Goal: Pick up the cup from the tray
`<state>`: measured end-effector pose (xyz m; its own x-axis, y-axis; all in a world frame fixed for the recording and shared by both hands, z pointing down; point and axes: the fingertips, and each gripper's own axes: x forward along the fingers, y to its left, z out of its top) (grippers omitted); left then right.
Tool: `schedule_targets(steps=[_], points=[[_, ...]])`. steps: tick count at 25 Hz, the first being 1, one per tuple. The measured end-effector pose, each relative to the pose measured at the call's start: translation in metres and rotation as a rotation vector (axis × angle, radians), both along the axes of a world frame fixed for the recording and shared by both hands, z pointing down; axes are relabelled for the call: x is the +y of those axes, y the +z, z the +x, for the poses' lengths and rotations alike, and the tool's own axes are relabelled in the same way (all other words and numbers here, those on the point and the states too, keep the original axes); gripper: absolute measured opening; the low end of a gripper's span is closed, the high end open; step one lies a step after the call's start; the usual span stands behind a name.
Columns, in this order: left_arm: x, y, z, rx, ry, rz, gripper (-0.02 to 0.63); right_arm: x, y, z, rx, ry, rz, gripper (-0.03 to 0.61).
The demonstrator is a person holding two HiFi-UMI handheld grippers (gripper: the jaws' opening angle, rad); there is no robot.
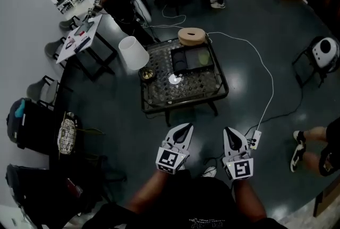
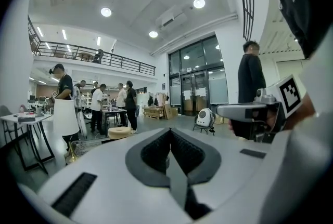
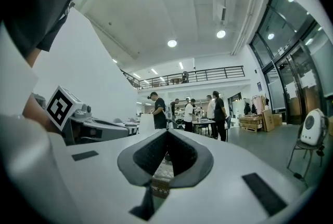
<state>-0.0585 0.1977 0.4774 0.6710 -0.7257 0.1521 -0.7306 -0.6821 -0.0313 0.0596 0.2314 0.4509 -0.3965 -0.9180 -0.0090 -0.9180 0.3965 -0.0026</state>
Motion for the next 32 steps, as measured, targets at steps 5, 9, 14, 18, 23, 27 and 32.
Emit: schedule_targets(steps=[5, 9, 14, 18, 23, 27, 32], points=[[-0.005, 0.003, 0.009, -0.002, -0.009, -0.014, 0.009, -0.009, 0.002, 0.011, -0.01, -0.012, 0.004, 0.008], [-0.021, 0.004, 0.014, -0.02, -0.007, -0.011, 0.009, -0.029, -0.002, 0.01, -0.003, -0.034, 0.011, 0.008], [-0.048, 0.009, 0.021, -0.033, 0.008, 0.007, 0.009, -0.062, 0.001, 0.014, -0.024, -0.018, -0.01, 0.008], [-0.072, 0.014, 0.025, -0.078, 0.037, 0.027, 0.009, -0.089, 0.003, 0.014, -0.005, 0.002, -0.018, 0.008], [-0.11, 0.016, 0.022, -0.046, 0.055, 0.013, 0.009, -0.125, 0.011, 0.009, -0.01, 0.01, -0.023, 0.008], [-0.144, 0.017, 0.012, -0.051, 0.049, 0.008, 0.009, -0.155, 0.016, 0.006, -0.04, 0.013, -0.043, 0.008], [-0.177, 0.02, -0.002, -0.03, 0.055, -0.001, 0.009, -0.191, 0.011, -0.009, -0.014, 0.017, -0.05, 0.008]])
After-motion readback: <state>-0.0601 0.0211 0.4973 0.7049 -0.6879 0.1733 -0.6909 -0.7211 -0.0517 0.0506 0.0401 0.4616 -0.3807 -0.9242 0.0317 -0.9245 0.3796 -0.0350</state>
